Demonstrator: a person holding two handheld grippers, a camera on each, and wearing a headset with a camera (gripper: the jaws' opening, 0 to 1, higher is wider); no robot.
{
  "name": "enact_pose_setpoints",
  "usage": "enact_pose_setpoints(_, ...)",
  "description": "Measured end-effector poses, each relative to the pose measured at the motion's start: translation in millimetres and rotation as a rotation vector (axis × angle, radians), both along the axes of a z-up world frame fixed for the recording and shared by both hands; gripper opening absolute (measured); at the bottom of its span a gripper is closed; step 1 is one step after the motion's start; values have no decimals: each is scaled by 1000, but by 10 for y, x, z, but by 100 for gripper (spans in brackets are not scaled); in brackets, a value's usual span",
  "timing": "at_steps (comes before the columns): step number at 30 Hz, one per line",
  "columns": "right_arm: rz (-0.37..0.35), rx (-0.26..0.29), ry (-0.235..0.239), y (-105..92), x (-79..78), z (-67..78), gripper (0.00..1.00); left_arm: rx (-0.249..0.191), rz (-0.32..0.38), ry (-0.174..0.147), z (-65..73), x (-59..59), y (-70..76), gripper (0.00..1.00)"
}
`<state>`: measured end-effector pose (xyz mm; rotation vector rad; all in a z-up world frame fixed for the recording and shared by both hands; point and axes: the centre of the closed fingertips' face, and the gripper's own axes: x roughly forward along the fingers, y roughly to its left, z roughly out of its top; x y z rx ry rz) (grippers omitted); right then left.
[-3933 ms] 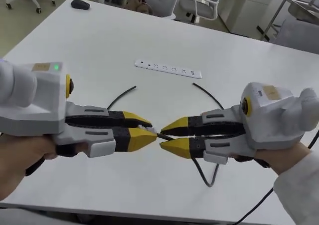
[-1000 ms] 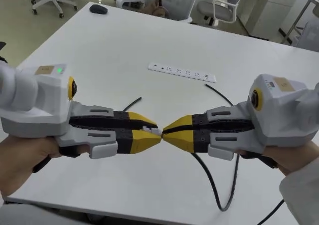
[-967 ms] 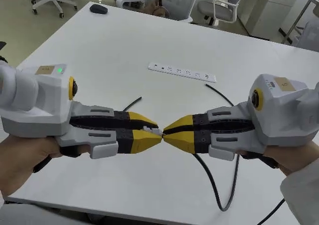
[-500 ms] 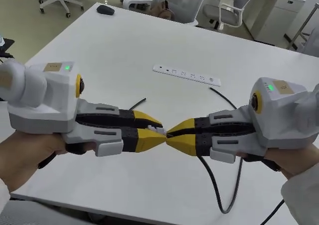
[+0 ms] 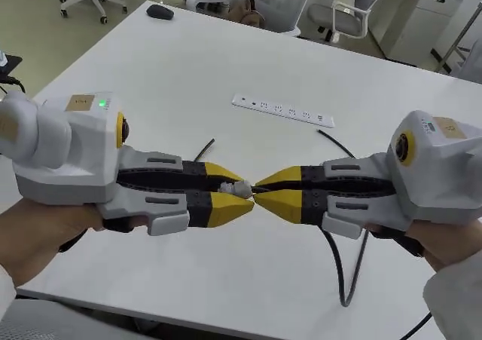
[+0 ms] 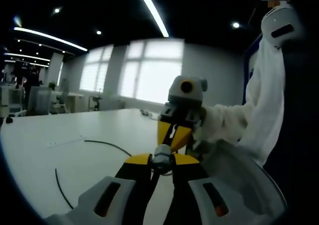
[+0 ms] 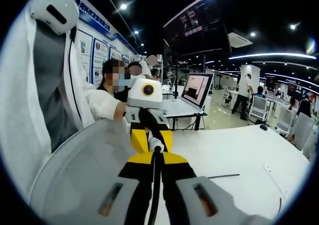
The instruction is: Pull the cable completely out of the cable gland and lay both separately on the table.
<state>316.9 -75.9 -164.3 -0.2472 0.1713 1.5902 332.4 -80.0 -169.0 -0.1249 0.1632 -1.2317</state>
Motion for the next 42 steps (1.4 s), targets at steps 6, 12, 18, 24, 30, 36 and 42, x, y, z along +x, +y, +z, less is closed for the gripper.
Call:
enact_pose_setpoints(6,7,-19,6,8,-17,-68,4,25,-6,40,-64,-10,-1,17)
enact_pose_setpoints(12,7,-32,7,-11,-8,-108,4,39,-3,42,-89,-7,-1,17)
enact_pose_setpoints(18,4,-55,4,-58,4,-148,4,54,0,42,-111,-3,7,17)
enact_pose_setpoints(24,1,-76,1,-134,10,-205,3,66,1,43,-127,-5,9,17)
enact_pose_setpoints(30,-9,-103,-3,-211,26,-284,3,76,1,45,-143,-5,11,17)
enact_pose_setpoints(36,-36,-144,-5,-332,92,-389,3,61,14,53,-121,20,40,17)
enact_pose_setpoints(42,-71,-180,3,-473,159,-512,3,31,34,63,-80,57,80,17)
